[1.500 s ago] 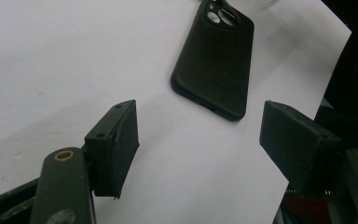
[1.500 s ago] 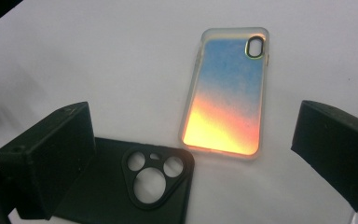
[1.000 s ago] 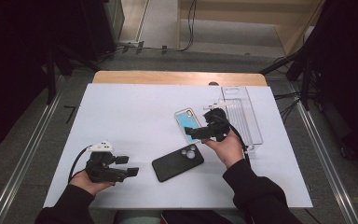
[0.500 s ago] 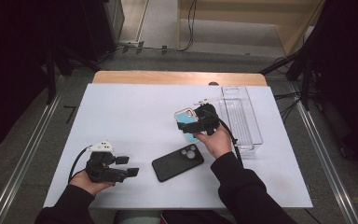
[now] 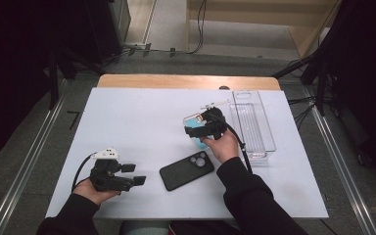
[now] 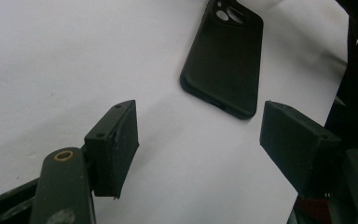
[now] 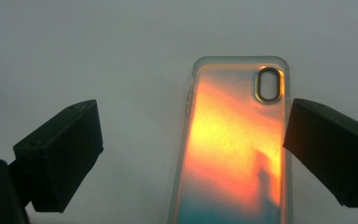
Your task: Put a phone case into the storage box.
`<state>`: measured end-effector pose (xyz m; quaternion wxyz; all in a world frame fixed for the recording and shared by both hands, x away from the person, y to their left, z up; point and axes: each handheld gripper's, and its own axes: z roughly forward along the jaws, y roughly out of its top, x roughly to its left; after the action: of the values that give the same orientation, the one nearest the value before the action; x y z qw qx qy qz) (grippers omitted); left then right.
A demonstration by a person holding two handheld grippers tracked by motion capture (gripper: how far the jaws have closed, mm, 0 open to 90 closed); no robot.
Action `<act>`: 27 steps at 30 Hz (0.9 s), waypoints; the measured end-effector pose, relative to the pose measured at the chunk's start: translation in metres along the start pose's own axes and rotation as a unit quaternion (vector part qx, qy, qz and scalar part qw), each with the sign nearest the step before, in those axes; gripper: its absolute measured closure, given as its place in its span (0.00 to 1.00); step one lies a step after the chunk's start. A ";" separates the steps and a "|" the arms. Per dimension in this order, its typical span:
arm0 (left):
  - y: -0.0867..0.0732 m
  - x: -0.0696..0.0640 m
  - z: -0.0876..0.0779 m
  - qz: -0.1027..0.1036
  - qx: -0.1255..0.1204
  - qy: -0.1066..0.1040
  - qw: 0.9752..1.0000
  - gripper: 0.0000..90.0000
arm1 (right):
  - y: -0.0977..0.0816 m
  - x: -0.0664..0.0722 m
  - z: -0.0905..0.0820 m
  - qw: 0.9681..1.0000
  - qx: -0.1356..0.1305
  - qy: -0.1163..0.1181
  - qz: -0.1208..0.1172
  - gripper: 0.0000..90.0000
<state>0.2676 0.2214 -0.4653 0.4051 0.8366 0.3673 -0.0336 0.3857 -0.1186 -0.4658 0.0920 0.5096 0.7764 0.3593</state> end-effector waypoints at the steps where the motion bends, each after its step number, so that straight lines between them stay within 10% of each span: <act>1: 0.000 0.000 0.000 0.000 0.000 0.000 1.000 0.31 | -0.001 0.000 0.001 1.000 -0.002 -0.001 -0.003 0.03; 27: 0.000 0.000 -0.001 0.000 0.000 0.001 1.000 0.32 | -0.023 -0.010 0.025 1.000 0.006 -0.028 0.007 0.03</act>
<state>0.2676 0.2223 -0.4650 0.4052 0.8364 0.3677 -0.0329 0.3866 -0.1212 -0.5009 0.1078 0.5251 0.7723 0.3407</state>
